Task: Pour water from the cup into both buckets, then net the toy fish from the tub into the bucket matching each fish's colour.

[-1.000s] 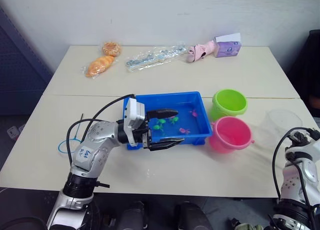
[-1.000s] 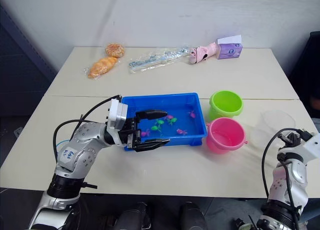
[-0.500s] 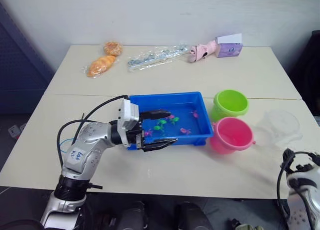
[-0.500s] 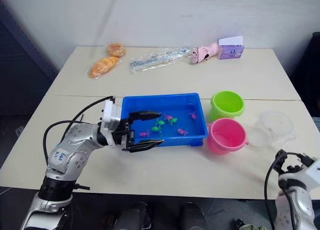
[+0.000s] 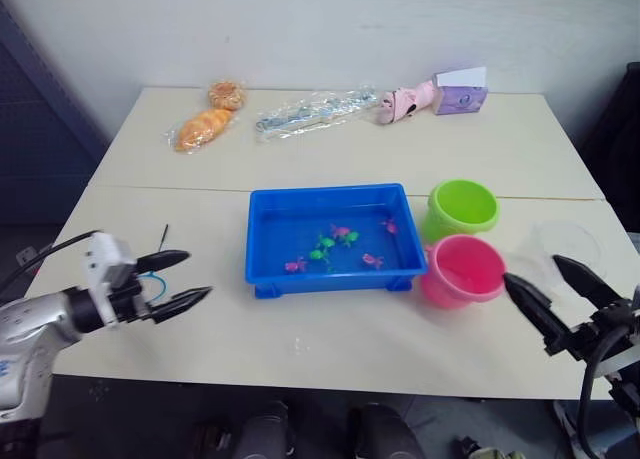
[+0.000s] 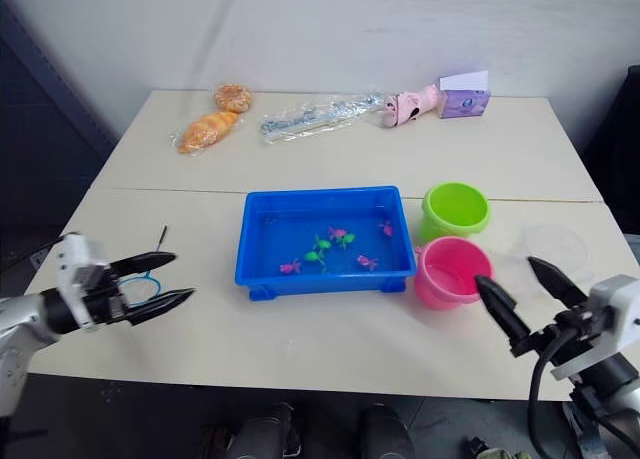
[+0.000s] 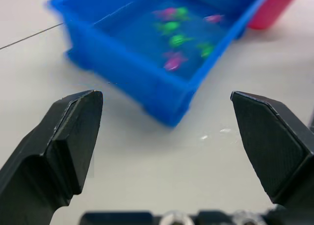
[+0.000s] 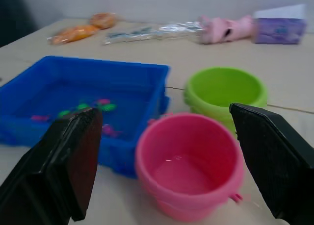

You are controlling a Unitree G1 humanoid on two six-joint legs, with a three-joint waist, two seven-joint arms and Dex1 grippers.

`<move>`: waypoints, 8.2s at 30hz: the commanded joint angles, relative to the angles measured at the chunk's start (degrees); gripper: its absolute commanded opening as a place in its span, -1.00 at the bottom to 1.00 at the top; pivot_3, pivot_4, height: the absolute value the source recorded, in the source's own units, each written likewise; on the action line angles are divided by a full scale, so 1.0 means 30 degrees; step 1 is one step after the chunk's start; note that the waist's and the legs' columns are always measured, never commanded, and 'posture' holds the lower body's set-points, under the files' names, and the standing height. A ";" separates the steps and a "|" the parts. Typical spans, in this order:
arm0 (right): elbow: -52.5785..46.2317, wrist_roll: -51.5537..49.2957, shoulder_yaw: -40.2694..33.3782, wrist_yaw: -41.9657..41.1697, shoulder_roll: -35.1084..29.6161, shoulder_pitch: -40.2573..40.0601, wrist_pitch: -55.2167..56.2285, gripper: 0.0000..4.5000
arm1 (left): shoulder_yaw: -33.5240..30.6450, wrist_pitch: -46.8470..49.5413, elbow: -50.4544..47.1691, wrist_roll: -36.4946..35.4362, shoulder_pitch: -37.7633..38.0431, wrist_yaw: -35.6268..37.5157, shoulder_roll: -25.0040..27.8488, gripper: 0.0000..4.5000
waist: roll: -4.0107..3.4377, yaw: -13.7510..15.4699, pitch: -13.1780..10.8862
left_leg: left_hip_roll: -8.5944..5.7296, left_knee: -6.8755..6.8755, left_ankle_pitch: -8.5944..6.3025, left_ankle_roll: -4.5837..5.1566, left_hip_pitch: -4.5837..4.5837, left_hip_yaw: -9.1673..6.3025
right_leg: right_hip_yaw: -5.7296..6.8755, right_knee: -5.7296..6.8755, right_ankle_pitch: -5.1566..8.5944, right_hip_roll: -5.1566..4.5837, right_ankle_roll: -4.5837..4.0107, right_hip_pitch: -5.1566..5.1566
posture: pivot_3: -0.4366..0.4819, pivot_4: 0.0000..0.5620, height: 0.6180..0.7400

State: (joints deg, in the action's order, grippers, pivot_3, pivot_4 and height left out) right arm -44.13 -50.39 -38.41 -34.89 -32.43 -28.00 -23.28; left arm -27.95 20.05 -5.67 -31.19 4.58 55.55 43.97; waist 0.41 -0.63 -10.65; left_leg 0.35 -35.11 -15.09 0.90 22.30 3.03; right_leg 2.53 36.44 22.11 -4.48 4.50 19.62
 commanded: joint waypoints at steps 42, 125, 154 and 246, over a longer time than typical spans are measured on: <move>0.0333 0.5998 0.8225 -0.5043 -0.0497 0.3325 0.7460 0.98 | 0.6554 0.7786 1.3739 0.7026 -1.2846 -1.2148 -0.1804 0.88 | 0.0348 0.0207 0.0044 | -0.0008 -0.0288 -0.0065 -0.0099 0.0027 -0.0020 | 0.0108 0.0168 -0.0019 -0.0015 -0.0033 -0.0041 | -0.05 -0.47 1.00; 0.2034 0.7056 1.1365 -0.4307 -0.6624 1.5780 -0.3538 -1.00 | 0.6986 -0.4149 0.8837 0.3388 -1.8524 0.5608 -0.1056 0.97 | 0.0205 0.0160 -0.0057 | 0.0003 -0.0675 -0.0077 0.0035 0.0327 -0.0091 | 0.0178 0.0335 -0.0048 -0.0009 -0.0005 0.0080 | -0.05 -0.47 1.00; 0.5881 0.0074 0.9710 0.0137 -0.5167 1.7446 -1.6096 -1.00 | 0.7506 -0.2016 0.4728 0.2296 -1.3028 0.4499 -0.2221 0.97 | 0.0230 0.0123 -0.0071 | -0.0012 -0.0671 -0.0081 0.0041 0.0318 -0.0135 | 0.0192 0.0321 -0.0059 -0.0026 0.0015 0.0046 | -0.05 -0.47 1.00; 1.1268 2.5327 -0.1562 0.2425 -0.3605 -0.0460 2.3467 -1.00 | 0.9632 -0.1477 0.4452 0.1595 -1.4415 0.5178 -0.6248 0.97 | 0.0216 0.0210 -0.0063 | -0.0034 -0.0652 -0.0027 -0.0042 0.0234 -0.0116 | 0.0164 0.0241 -0.0062 0.0014 0.0044 -0.0022 | -0.05 -0.47 1.00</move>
State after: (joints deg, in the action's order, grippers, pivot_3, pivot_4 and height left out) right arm -11.49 24.19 -41.21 -29.84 -42.55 -28.34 45.00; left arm 1.11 15.49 9.75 -25.11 -38.79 71.34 25.35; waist 1.05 0.00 -10.84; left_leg 0.24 -37.06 -15.18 0.78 23.00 2.69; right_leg 3.02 37.16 21.93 -4.44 4.64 19.55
